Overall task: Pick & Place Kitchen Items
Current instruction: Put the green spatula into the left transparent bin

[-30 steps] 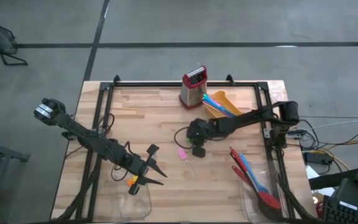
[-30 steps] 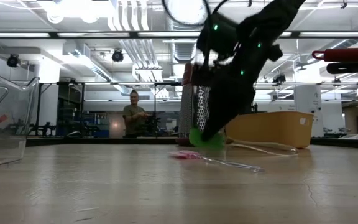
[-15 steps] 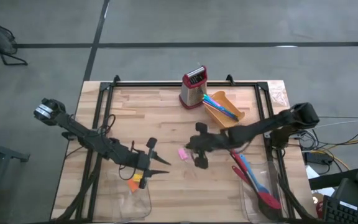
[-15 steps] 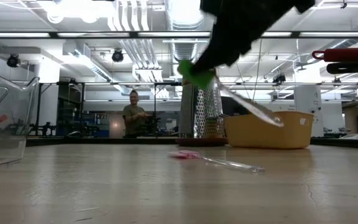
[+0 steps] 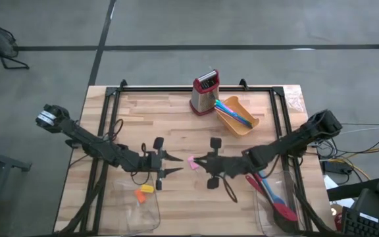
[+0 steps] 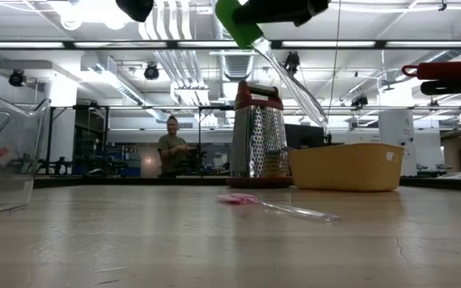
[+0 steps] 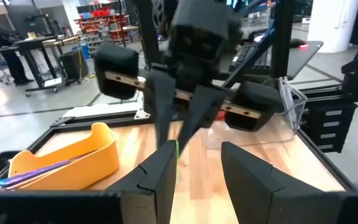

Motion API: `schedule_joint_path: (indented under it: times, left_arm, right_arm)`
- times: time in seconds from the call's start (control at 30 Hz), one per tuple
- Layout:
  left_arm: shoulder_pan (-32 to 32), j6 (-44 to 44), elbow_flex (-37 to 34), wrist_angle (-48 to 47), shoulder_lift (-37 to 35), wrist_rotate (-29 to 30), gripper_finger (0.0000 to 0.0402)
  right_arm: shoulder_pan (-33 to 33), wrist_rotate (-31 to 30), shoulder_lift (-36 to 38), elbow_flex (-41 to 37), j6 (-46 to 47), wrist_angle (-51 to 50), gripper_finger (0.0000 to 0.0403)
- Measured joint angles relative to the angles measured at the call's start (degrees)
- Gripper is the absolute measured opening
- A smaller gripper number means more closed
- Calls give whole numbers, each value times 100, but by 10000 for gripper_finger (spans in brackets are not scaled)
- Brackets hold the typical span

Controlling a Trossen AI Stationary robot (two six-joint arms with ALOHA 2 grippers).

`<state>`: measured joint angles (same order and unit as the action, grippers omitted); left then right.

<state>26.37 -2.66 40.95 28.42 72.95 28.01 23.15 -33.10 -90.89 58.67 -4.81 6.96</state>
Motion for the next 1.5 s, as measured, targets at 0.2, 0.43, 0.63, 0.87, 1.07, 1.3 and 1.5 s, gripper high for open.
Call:
schedule_joint_path:
  times: [0.2,0.43,0.63,0.87,1.07,1.3,1.5]
  left_arm:
    - [-17,-144,0,-36,0,9,133]
    - [-87,-168,0,-52,0,62,133]
    - [-212,-170,0,-41,95,34,133]
    - [-293,-329,0,485,296,0,133]
    - [-340,-336,34,697,475,-19,133]
    - [-340,-420,185,759,602,-528,133]
    - [-343,-325,255,829,725,-559,125]
  right_arm:
    - [59,-9,3,2,-192,576,25]
    - [96,109,-4,2,-329,877,25]
    - [85,203,-4,2,-430,1149,26]
    - [86,168,-4,2,-425,1142,26]
    - [77,161,-4,2,-425,1139,26]
    - [84,165,-9,2,-418,1123,26]
    - [86,165,-9,2,-418,1122,25]
